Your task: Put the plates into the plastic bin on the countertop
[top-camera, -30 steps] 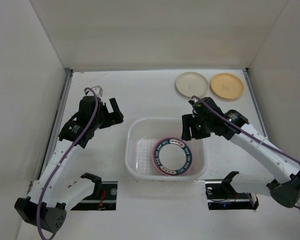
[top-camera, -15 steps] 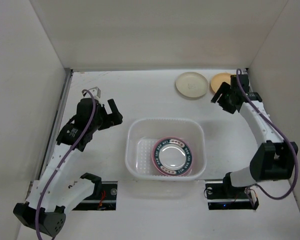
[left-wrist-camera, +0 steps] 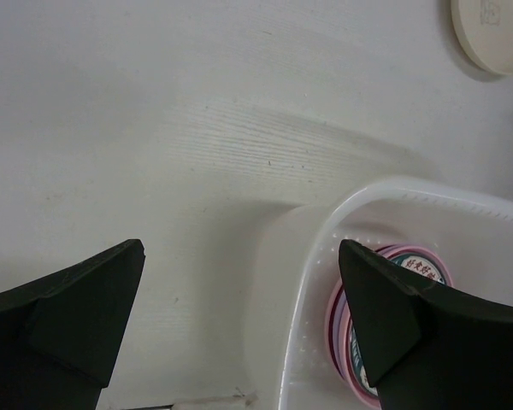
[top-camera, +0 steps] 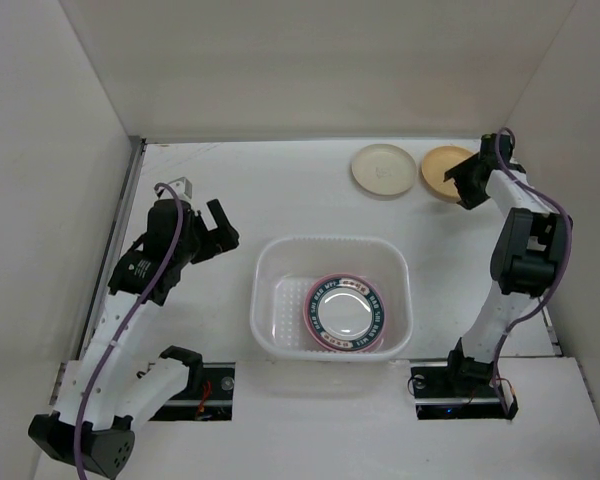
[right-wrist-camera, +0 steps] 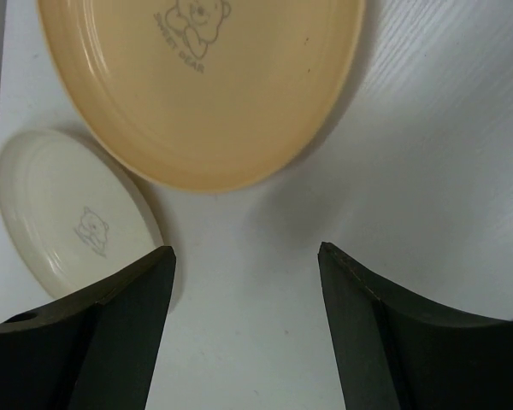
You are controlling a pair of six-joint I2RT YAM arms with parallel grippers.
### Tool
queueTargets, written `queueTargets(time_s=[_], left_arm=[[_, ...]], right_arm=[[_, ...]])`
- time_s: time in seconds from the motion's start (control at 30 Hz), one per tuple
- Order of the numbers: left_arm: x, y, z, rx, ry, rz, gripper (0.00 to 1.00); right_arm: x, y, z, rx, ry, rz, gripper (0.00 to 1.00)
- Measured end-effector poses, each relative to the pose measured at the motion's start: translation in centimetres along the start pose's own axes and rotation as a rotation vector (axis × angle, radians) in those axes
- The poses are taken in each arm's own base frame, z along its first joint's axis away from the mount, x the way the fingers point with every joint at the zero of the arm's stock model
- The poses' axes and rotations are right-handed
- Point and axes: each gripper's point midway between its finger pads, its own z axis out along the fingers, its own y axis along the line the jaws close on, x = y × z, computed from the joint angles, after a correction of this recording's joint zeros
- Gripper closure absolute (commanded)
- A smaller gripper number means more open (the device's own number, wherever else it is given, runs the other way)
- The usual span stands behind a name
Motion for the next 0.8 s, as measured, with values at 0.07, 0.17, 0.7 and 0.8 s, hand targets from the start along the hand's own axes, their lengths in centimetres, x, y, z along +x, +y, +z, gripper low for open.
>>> queueTargets(time_s=[0.07, 0.17, 0.7, 0.8], left_arm=[[-0.1, 0.3, 0.2, -0.013, 0.0, -0.008, 0.0], [-0.2, 0.9, 0.6, -0.035, 0.006, -0.019, 0.0], [-0.9, 2.6, 2.0, -0.114, 0.038, -0.048, 0.0], [-1.1, 2.8, 2.0, -0.117, 0.034, -0.05, 0.0]], right_arm=[[-0.6, -0.3, 1.1, 0.014, 0.0, 0.062, 0.28], [-0.8, -1.4, 2.6, 0.049, 0.012, 0.153, 0.28], [-1.6, -1.7, 7.6, 0.082, 0.052, 0.454, 0.57], [-1.8, -1.7, 8.3, 0.081, 0.06, 0.489, 0.79]])
